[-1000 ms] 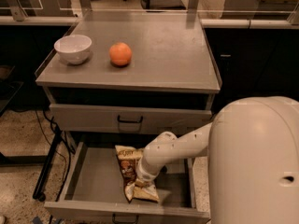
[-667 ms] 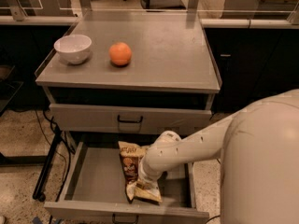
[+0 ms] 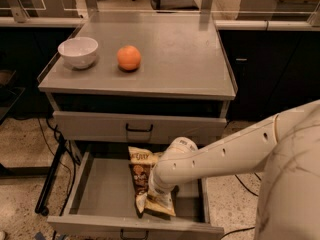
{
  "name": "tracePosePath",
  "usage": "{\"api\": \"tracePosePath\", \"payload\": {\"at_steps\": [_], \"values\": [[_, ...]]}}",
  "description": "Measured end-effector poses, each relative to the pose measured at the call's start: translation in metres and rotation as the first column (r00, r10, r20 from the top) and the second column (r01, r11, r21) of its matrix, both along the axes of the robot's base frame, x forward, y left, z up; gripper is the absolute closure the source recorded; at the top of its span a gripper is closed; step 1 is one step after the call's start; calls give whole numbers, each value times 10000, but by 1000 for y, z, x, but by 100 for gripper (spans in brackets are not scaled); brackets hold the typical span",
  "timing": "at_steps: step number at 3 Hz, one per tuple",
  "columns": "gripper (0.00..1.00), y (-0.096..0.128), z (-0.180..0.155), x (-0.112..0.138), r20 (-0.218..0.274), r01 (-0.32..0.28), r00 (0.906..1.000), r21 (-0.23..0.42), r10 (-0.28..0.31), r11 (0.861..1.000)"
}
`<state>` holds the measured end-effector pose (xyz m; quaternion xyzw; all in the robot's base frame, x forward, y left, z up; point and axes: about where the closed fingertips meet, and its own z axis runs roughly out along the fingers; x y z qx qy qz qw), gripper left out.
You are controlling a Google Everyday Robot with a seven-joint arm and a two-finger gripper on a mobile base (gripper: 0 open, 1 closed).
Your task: Pick brown chip bag from middle drawer and place on counter
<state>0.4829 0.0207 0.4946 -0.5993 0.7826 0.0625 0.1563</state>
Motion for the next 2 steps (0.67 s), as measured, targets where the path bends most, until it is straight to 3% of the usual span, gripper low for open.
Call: {"api": "tracePosePath", "payload": {"at_steps": [1,2], "values": [[100,1,6,-1,-46,-157,9999,-88,156,9998],[100,-13,20,-19,-437,-216,9988,-238,205,9995]]}}
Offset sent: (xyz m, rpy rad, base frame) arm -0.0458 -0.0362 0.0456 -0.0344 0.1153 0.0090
